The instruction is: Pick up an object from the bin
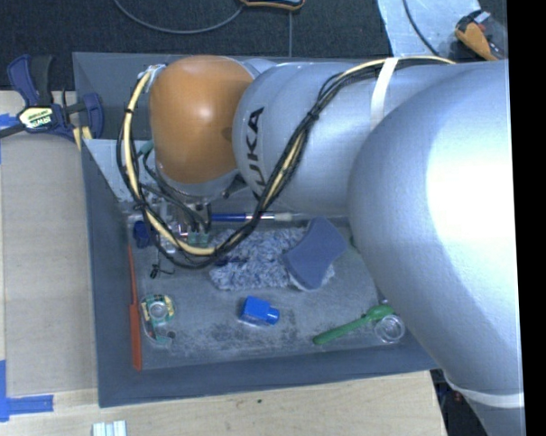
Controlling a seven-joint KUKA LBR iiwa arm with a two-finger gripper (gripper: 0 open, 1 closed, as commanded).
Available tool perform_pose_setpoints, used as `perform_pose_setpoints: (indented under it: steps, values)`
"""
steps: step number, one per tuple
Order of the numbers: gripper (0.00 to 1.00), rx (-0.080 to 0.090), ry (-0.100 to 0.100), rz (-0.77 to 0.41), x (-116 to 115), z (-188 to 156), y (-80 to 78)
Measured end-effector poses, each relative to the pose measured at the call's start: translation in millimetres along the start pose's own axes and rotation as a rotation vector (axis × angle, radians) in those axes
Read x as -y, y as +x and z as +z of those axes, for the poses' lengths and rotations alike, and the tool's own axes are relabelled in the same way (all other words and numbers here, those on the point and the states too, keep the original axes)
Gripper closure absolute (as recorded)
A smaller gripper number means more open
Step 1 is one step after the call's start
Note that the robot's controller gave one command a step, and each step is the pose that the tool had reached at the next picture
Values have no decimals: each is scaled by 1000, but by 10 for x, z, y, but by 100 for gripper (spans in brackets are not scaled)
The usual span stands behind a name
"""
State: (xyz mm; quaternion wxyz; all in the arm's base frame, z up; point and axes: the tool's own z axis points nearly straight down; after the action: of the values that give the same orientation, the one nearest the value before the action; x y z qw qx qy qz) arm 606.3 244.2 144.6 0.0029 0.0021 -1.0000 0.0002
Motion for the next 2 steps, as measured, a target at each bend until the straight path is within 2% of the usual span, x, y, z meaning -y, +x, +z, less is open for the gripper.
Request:
perform_pose_setpoints:
  steps: [1,2]
  values:
    - [0,8,-2,5,12,-54,-24]
    - [0,8,-1,-343,14,736,555]
